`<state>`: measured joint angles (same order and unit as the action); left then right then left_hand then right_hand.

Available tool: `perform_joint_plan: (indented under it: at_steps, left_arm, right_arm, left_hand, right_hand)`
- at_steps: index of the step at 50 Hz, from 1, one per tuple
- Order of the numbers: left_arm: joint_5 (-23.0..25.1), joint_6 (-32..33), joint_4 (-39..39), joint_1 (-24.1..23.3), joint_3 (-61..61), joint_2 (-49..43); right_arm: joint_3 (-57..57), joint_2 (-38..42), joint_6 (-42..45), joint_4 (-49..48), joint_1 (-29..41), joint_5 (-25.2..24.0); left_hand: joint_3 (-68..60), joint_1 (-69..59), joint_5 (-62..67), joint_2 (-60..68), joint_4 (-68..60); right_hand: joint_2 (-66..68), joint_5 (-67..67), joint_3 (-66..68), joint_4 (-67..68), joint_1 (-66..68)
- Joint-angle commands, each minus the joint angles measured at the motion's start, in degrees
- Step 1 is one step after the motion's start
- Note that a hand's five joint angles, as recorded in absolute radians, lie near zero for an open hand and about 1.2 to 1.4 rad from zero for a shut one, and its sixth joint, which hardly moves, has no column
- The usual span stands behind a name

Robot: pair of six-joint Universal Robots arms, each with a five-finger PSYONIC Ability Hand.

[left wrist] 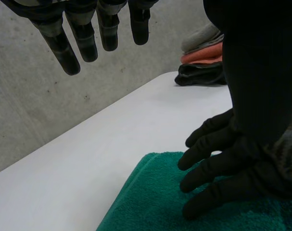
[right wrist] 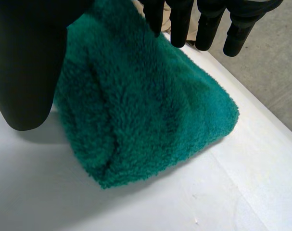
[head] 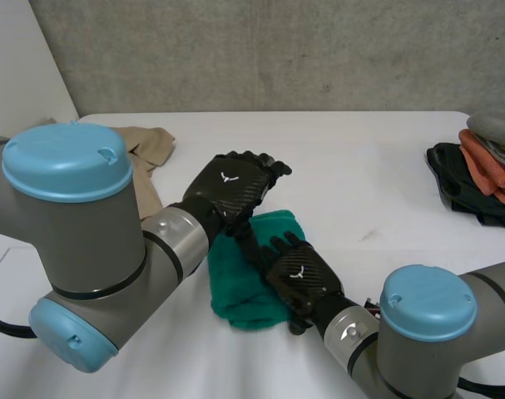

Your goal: Fold the laundry.

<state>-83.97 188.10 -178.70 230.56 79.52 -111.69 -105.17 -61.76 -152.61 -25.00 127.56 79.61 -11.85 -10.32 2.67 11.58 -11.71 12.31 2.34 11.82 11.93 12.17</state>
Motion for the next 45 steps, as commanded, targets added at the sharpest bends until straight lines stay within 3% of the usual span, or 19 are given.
perform_joint_plan:
  at_steps: [1, 18, 22, 27, 28, 30, 36, 45]
  left_arm:
    - [-0.23, -0.01, -0.15, -0.11, 0.20, -0.20]
    - [0.21, -0.10, -0.24, -0.11, 0.11, 0.77]
    - [0.56, -0.01, -0.24, -0.20, -0.24, 1.21]
    - [3.28, -0.01, -0.24, -0.11, -0.86, 2.17]
    - [4.86, -0.01, -0.33, -0.03, -1.12, 2.61]
    - [6.53, -0.01, -0.24, 0.15, -1.30, 2.97]
    - [10.40, 0.08, -0.33, 0.59, -2.17, 3.76]
    - [11.02, -0.01, -0.24, 0.68, -3.93, 3.76]
  right_arm:
    - [1.28, 2.43, 2.84, -3.21, -0.30, 0.20]
    - [8.14, 6.12, 3.63, -3.39, -0.39, 0.02]
    - [10.07, 7.53, 3.54, -3.39, -0.39, 0.02]
    - [12.09, 9.11, 3.37, -3.39, -0.39, -0.06]
    - [12.53, 9.20, 3.11, -3.48, -0.39, -0.06]
    - [12.62, 9.11, 2.67, -3.56, -0.56, -0.06]
    - [12.54, 8.32, 2.67, -3.13, -0.56, -1.91]
    - [9.11, 4.64, 2.67, -0.67, -4.33, -2.44]
  left_hand:
    - [0.46, -1.07, -1.28, -0.19, 0.31]
    - [0.29, -1.24, -1.11, -0.02, 0.15]
    - [0.29, -1.24, -1.11, -0.02, 0.15]
    - [0.80, -0.74, -1.62, -0.53, 0.65]
    - [1.13, -0.40, -1.95, -0.86, 0.98]
    - [1.30, -0.23, -2.12, -1.03, 1.15]
    - [1.81, 0.27, -2.63, -1.54, 1.66]
    - [1.81, 0.27, -2.63, -1.54, 1.66]
  right_hand:
    - [-2.31, -2.34, -1.82, -1.93, -2.17]
    - [5.17, 5.13, 5.66, 5.54, 5.31]
    - [11.89, 11.85, 12.38, 12.26, 12.02]
    - [41.45, 41.42, 41.94, 41.83, 41.59]
    - [54.84, 54.80, 55.33, 55.21, 54.97]
    - [67.64, 67.60, 68.13, 68.01, 67.77]
    - [67.69, 67.66, 68.18, 68.07, 67.83]
    - [67.69, 67.66, 68.18, 68.07, 67.83]
